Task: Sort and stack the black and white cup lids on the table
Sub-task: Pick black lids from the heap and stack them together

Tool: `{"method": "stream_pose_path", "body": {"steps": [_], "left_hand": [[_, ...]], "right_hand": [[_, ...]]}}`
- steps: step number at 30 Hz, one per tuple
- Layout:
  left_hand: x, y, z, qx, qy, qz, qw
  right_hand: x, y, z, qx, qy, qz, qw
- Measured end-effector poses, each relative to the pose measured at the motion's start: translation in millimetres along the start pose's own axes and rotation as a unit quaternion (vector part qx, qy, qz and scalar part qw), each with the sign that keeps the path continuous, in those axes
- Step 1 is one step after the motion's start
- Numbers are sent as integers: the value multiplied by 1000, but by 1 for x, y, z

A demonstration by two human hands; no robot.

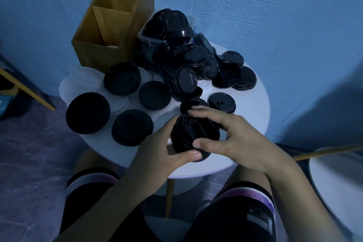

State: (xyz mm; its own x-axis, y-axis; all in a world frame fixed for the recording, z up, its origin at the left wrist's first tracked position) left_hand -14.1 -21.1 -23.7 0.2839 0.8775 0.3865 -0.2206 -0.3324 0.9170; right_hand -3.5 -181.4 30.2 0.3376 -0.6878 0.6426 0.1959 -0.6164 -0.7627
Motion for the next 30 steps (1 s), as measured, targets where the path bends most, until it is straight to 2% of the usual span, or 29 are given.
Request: {"method": "stream_pose_path", "body": {"steps": [14, 22, 30], "left_hand": [[0, -6, 1, 28, -5, 4, 1000], [-3, -7, 1, 18, 11, 60, 998], [-1, -5, -1, 9, 31, 77, 997]], "right_hand": [[0, -4, 6, 8, -71, 28, 997], [0, -4, 5, -4, -67, 17, 998], [-2, -1, 1, -22, -14, -30, 999]]}}
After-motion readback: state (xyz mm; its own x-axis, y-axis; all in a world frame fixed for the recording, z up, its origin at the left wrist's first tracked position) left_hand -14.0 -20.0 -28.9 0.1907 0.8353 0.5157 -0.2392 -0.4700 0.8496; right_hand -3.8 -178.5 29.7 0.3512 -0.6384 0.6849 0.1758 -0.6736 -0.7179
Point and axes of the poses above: each hand's wrist, its own z-axis towards the middle knuckle, its own x-axis out of the back of the hand, y = z × x, the point moved 7 cm from there along z, towards the middle knuckle, and after that the axes turned 2 degrees about -y, right-handed, at the moved point
